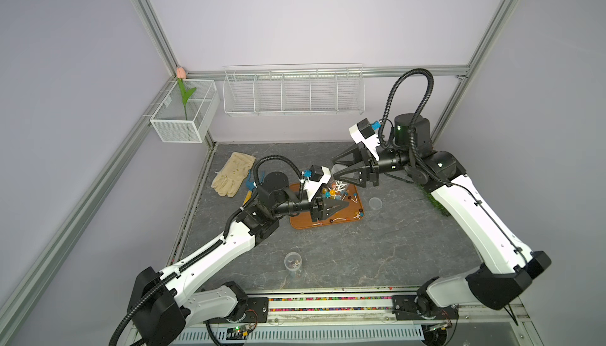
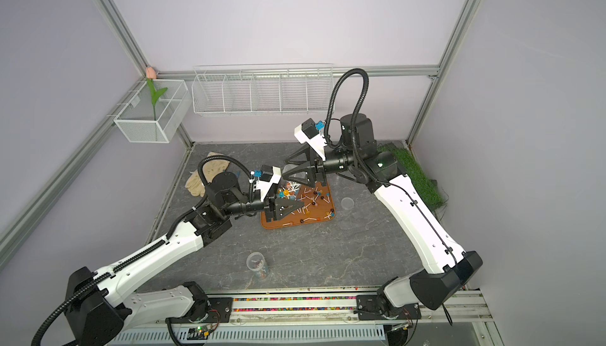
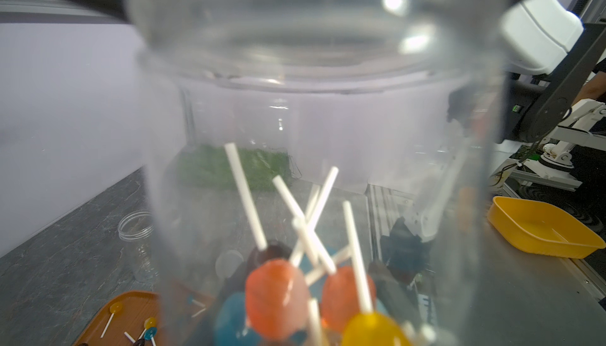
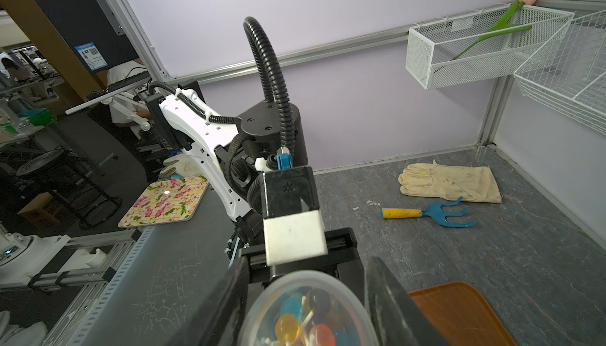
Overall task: Pour the candies out of the jar
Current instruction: Unscrew the lid from the jar.
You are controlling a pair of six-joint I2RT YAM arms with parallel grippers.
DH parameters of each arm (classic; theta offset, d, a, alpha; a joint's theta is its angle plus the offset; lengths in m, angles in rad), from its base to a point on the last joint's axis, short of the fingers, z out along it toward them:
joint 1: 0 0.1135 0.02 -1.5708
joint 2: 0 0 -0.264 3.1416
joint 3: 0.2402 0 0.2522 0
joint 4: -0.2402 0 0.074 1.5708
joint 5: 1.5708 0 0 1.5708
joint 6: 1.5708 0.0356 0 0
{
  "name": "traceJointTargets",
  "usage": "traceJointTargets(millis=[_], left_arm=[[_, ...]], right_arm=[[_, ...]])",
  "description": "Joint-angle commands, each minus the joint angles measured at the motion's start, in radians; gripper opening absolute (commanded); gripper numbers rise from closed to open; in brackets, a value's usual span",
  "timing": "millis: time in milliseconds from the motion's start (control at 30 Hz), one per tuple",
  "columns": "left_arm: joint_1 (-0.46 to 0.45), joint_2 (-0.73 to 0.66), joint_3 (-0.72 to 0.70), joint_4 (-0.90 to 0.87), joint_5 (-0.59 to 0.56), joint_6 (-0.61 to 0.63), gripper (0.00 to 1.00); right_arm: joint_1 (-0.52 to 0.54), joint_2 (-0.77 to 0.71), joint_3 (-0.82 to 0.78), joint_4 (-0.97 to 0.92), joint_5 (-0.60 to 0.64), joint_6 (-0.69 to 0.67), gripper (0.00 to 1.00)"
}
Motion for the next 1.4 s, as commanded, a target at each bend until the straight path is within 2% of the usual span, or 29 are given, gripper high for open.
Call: traceJointTargets(millis=[0,100,167,233,333,467,667,767,900,1367], left_arm=[[0.001,0.001,0.017,-0.016,-0.009,0.0,0.38],[0.001,0.001,0.017,-0.014,-0.01,0.001,0.38],[0.001,0.001,0.017,-0.015,-0.011,0.001,0.38],[0.002,0.001,0.014,-0.013,-0.014,0.005,0.38],[0.001,-0.003,0.005,-0.004,-0.033,0.005,0.38],[0.001,-0.009,-0.01,0.011,-0.081,0.014,0.38],[0.001,-0.014,-0.012,-0.022,-0.172,0.06,0.38],[0.001,-0.015,-0.022,-0.017,-0.217,0.068,0.39],[0.001,-0.008,-0.023,-0.021,-0.239,0.079,0.39],[0.002,-0.005,-0.033,-0.023,-0.257,0.087,0.38]], right_arm=[[0.008,-0.001,0.026,-0.018,-0.053,-0.022,0.55],[0.007,-0.006,0.026,-0.012,-0.033,-0.007,0.72],[0.004,-0.013,0.028,0.017,-0.018,0.034,0.92],[0.001,-0.029,0.018,0.065,-0.017,0.081,0.99],[0.0,-0.064,-0.012,0.141,0.033,0.164,0.98],[0.005,-0.11,-0.067,0.19,0.243,0.3,0.97],[0.044,-0.122,-0.064,0.085,0.516,0.398,0.98],[0.066,-0.123,-0.083,0.063,0.594,0.435,0.99],[0.087,-0.112,-0.109,0.072,0.637,0.474,0.98],[0.131,-0.06,-0.113,0.08,0.666,0.489,0.81]])
